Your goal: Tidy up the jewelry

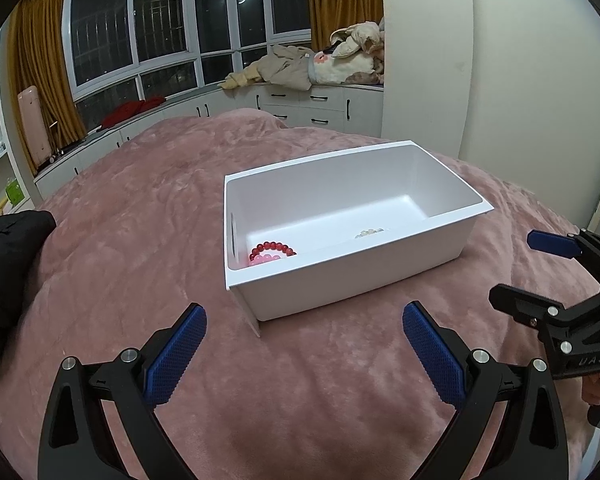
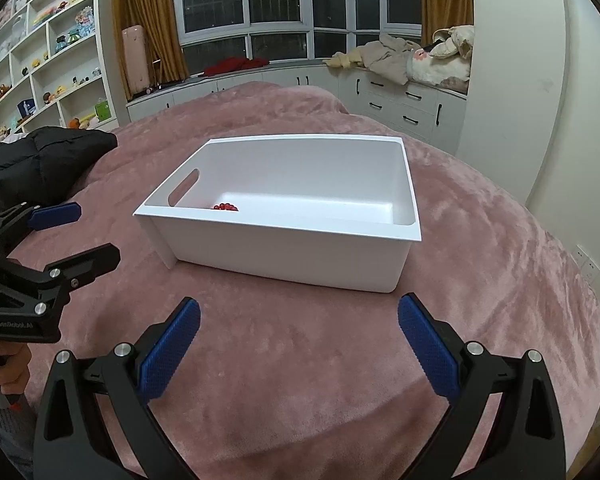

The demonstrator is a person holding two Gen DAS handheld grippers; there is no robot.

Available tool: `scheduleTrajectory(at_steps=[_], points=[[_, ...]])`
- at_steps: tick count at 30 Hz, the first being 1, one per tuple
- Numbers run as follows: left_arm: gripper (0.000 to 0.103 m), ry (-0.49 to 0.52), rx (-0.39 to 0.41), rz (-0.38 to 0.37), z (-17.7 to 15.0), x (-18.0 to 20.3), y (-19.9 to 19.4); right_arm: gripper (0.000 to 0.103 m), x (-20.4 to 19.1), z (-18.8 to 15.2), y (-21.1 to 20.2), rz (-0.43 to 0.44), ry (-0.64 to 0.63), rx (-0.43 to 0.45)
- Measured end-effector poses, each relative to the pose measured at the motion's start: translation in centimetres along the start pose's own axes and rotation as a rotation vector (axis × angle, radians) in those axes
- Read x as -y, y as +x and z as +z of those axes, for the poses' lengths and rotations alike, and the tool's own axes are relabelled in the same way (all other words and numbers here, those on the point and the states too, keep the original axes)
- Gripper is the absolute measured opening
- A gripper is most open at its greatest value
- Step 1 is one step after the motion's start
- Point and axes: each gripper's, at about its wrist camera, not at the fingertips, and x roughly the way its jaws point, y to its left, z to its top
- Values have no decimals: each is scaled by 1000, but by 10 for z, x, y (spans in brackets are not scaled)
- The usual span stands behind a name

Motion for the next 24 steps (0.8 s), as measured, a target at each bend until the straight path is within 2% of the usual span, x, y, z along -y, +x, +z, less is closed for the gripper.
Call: scheduleTrajectory(at_steps=[24], points=[[99,9,-2,-6,-1,5,3,98,-7,-4,7,9,-10,-4]])
